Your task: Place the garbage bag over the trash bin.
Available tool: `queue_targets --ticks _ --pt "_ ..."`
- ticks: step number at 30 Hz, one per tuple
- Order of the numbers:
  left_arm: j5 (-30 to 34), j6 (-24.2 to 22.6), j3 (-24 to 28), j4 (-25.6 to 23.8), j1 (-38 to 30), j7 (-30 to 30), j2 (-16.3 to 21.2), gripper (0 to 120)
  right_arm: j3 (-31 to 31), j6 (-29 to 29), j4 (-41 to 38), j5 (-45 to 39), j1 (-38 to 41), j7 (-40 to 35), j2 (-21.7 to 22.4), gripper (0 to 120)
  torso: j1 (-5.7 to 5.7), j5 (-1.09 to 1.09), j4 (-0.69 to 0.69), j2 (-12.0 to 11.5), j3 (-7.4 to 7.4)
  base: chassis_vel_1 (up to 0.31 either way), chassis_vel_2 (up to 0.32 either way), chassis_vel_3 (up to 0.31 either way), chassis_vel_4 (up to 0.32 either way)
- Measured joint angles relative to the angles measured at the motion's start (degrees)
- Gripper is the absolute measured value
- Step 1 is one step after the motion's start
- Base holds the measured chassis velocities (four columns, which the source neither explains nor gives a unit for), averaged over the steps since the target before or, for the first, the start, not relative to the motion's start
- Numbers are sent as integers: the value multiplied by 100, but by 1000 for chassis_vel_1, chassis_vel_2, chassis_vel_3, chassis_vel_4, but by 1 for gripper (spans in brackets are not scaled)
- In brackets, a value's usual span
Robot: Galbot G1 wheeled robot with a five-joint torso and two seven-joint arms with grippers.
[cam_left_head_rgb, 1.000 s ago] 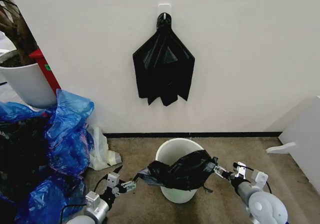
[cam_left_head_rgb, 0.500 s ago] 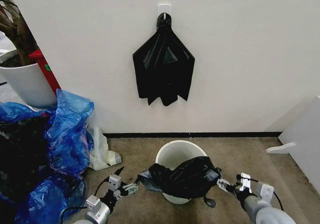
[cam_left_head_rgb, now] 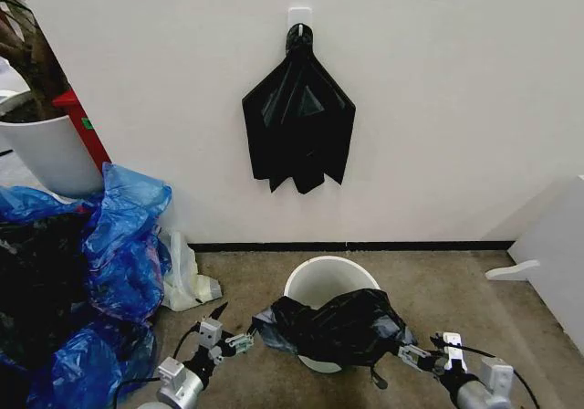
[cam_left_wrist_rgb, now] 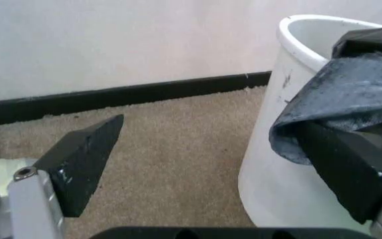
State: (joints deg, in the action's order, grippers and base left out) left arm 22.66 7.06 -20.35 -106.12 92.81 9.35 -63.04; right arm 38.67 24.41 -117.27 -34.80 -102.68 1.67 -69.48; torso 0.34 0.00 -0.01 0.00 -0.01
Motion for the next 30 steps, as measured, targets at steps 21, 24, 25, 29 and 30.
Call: queue_targets --ticks 21,24,25,29,30 --pt "51 -7 -32 -40 -57 46 23 100 779 -2586 775 2113 -231 4326 373 100 0 -1 0 0 1 0 0 0 0" --pt "107 -12 -43 -46 -62 158 73 100 925 -2764 797 2117 -240 4719 451 100 0 -1 0 0 1 0 0 0 0" --pt "139 -15 -52 -58 -57 228 100 100 954 -2809 806 2096 -255 4754 468 100 0 -1 0 0 1 0 0 0 0" --pt "200 -74 -94 -106 -6 609 241 100 1002 -2915 878 1987 -268 4810 501 100 0 0 -1 0 0 0 0 0 0" --pt "213 -80 -102 -106 -6 617 263 100 999 -2924 896 1951 -252 4810 501 100 0 0 -1 0 1 0 0 0 0"
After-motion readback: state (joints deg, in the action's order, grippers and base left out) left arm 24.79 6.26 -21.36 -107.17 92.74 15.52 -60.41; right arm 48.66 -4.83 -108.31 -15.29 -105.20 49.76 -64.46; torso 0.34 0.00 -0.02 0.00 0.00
